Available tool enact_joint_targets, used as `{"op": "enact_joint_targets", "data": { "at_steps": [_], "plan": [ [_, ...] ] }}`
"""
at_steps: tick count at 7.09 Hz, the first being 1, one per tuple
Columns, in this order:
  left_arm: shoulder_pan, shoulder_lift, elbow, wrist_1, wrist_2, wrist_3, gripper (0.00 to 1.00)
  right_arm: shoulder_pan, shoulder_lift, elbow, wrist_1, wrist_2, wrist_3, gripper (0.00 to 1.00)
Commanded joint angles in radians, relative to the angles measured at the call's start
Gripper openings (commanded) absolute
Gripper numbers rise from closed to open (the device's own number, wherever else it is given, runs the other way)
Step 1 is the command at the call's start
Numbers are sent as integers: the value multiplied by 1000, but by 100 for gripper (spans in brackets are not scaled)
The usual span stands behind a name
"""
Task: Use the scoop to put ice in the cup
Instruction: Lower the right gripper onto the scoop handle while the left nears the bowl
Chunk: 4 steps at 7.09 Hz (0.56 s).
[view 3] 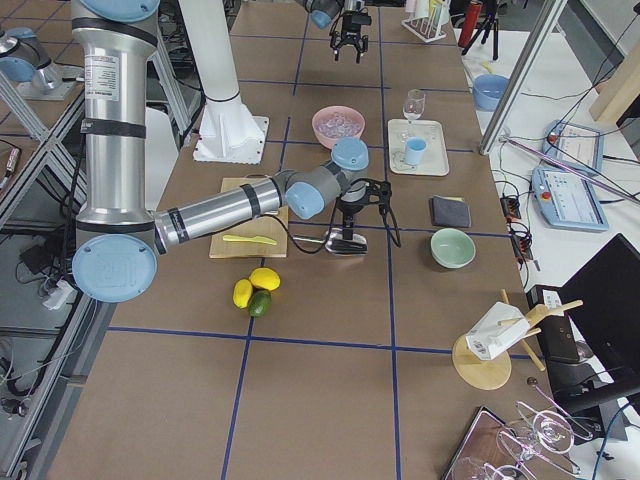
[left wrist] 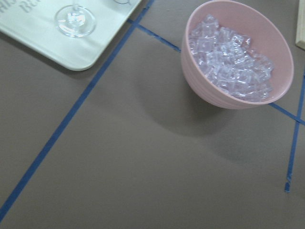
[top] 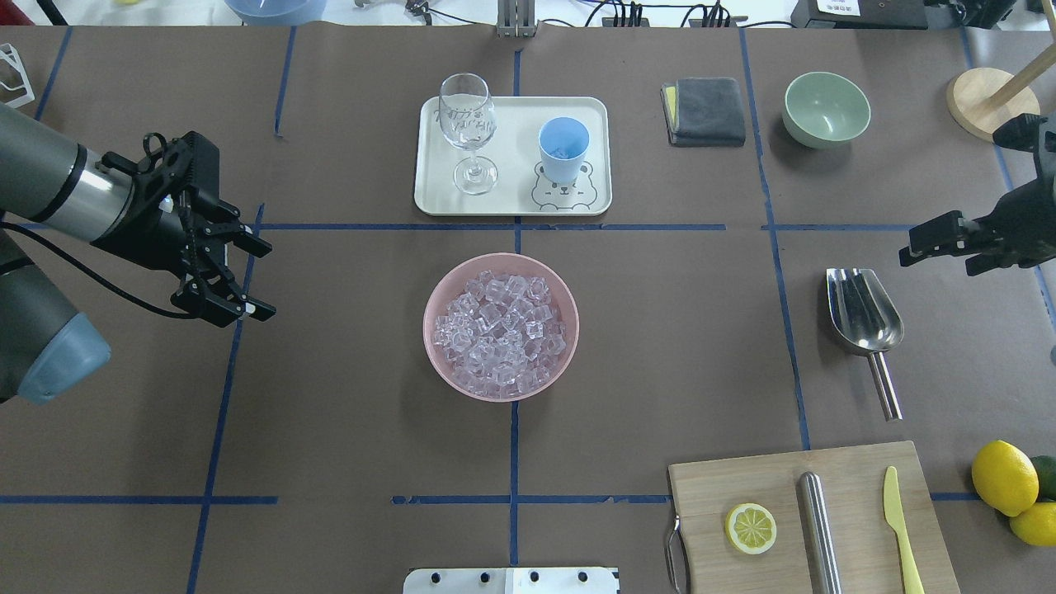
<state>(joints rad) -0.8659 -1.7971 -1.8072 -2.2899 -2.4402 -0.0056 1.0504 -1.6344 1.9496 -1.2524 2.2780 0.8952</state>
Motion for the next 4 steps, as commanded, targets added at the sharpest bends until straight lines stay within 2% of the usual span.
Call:
{"op": "enact_joint_targets", "data": {
  "at_steps": [1,2,4],
  "plan": [
    [18,7,38,-129,27,140,100,-152,-42,66,10,-97,178,100],
    [19,-2,70,-176,29,144,100,-233,-45,66,11,-163,229,100],
    [22,-7,107,-177,29,138,100,-327,-74,63,11,-241,252,100]
  ]
}}
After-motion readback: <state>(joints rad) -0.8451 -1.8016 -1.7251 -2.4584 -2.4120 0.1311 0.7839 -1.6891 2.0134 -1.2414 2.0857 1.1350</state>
